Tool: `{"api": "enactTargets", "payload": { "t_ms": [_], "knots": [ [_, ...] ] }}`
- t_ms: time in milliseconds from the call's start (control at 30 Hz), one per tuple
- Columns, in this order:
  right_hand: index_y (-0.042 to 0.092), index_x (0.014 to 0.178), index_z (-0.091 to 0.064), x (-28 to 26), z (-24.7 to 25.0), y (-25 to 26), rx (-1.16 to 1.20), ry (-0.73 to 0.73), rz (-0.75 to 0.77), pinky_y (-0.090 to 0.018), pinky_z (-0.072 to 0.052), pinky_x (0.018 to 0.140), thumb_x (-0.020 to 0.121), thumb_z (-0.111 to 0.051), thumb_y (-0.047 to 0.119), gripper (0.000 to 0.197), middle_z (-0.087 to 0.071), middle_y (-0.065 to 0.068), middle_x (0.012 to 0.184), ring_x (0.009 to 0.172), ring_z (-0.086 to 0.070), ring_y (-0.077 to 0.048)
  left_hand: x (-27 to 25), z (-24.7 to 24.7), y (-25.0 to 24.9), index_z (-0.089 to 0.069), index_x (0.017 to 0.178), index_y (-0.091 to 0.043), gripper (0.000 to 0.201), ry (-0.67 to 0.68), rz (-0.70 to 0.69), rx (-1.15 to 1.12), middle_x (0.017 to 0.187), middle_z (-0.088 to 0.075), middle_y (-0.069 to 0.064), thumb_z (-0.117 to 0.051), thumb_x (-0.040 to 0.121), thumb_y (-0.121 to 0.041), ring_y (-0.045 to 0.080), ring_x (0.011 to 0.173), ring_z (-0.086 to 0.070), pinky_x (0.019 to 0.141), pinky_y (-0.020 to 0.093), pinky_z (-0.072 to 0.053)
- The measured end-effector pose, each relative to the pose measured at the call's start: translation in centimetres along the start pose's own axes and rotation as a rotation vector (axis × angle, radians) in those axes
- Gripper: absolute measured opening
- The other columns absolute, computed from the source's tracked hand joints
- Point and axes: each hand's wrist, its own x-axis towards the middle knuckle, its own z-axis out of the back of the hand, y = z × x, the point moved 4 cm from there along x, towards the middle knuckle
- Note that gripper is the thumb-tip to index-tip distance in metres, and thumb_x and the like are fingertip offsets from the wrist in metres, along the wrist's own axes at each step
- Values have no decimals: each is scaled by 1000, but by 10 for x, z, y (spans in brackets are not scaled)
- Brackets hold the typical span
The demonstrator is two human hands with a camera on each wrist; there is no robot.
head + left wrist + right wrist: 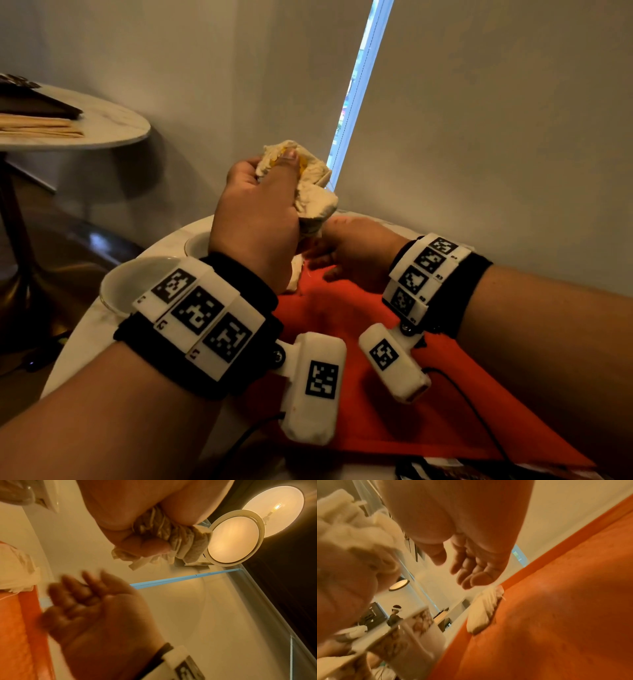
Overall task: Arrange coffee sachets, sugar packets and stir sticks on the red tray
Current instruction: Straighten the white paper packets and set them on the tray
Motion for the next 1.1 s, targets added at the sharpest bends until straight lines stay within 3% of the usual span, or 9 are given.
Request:
{"api": "enactTargets", "payload": {
  "t_ms": [100,167,267,367,500,633,767,967,1100],
  "knots": [
    [14,105,-61,-10,30,15,231,-115,78,-29,-40,60,97,-56,44,32,-59,-5,87,68,-56,-16,-1,-3,5,-55,123,-20,32,49,50,28,96,-73,6,-61,97,-35,11,59,-69,46,20,-48],
    [15,99,-63,-25,44,27,282,-57,142,-29,-40,61,84,-63,54,42,-60,-2,84,68,-56,-15,-2,-5,9,-52,126,-20,38,85,89,47,100,-73,7,-64,95,-38,12,61,-71,47,23,-50],
    [16,93,-66,-45,48,37,281,97,215,-29,-41,64,78,-62,46,34,-64,1,81,71,-59,-14,-3,-7,14,-51,128,-17,45,129,109,83,98,-72,11,-68,92,-39,14,56,-68,44,25,-46],
    [7,102,-66,-54,45,37,231,128,241,-29,-44,61,80,-70,30,32,-68,-3,82,70,-63,-14,-7,-11,18,-54,122,-14,40,177,110,115,86,-71,9,-67,92,-37,13,49,-63,40,23,-43],
    [-12,126,-55,-55,43,31,238,85,224,-28,-52,59,74,-76,12,61,-68,-12,87,67,-66,-16,-8,-14,24,-58,114,-12,34,204,109,145,84,-69,13,-67,92,-37,20,53,-62,44,25,-46],
    [-5,111,-61,-57,50,28,232,5,243,-29,-48,59,84,-67,-2,28,-68,-13,83,64,-66,-15,-9,-16,27,-55,116,-13,48,220,115,155,91,-70,16,-72,82,-42,19,56,-64,47,28,-48],
    [-3,113,-60,-57,49,22,307,4,248,-26,-49,54,85,-63,-4,28,-68,-10,79,61,-66,-14,-11,-18,27,-52,120,-12,62,231,130,143,94,-68,14,-75,70,-41,15,56,-65,43,26,-47],
    [1,115,-60,-55,57,16,451,-59,256,-25,-47,53,93,-54,0,22,-69,-13,89,71,-71,-21,-11,-16,29,-54,118,-15,37,248,192,169,85,-66,9,-73,86,-12,11,49,-61,40,22,-43],
    [7,100,-62,-55,63,14,439,-89,260,-26,-48,54,94,-53,3,11,-72,-10,87,75,-72,-22,-13,-16,29,-56,111,-16,29,250,207,197,89,-66,12,-67,89,-2,12,45,-61,38,21,-42]
  ]
}}
